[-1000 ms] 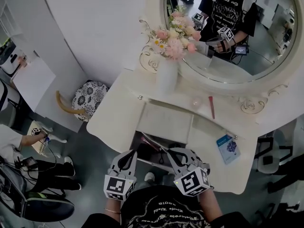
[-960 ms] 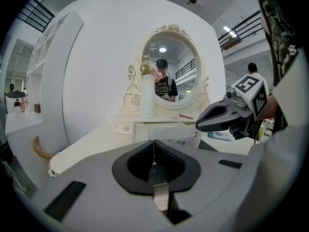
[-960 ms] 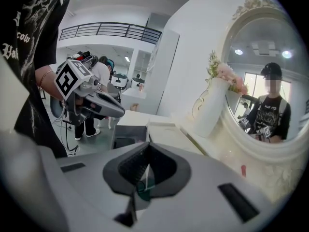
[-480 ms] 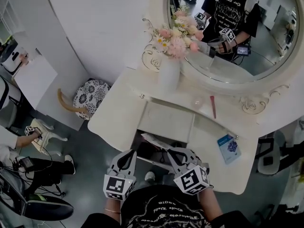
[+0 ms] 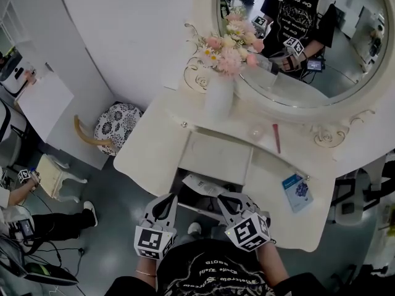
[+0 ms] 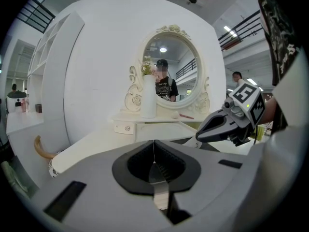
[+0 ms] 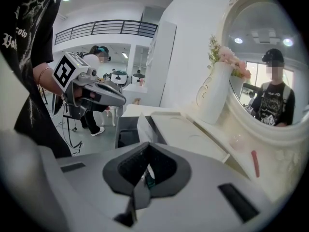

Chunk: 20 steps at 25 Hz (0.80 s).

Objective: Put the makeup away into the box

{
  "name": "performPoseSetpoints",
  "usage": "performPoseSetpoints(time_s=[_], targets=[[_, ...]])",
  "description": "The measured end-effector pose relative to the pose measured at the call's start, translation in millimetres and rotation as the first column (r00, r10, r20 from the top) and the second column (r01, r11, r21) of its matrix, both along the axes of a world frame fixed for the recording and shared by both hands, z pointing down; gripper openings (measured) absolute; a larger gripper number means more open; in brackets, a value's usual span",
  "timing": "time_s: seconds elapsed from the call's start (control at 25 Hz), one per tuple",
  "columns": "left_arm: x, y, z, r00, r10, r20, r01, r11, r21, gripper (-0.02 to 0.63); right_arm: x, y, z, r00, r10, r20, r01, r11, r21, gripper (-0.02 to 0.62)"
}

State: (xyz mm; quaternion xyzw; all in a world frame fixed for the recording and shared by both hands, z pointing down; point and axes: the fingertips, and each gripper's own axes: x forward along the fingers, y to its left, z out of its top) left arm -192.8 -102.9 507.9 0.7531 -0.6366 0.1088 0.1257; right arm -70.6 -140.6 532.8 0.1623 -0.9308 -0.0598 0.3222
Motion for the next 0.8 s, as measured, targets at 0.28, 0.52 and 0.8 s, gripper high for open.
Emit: performPoseSetpoints(time_s=[0.28,0.52,0.8], targets=[[0,0,4,1.0,-0.003,-0.005,0.003,1.0,-0.007,0.017,-1,-2,8,1.0,0.0,-0.02,-0.001,1.0,-0.016,0.008],[-5,-1,4,1.0,-0.012,-0.003,0.012,1.0,-0.005,0.017,-4,0,17,0.999,-0.014,-0.051,0.012,1.0,-0.028,0.008],[-8,-1,5,1.0,-0.017,-0.006,0.017,1.0,-0.01,0.017,-9,5,27,0.996,-0.038,-0.084,0.034,0.999,-0.04,0.008]])
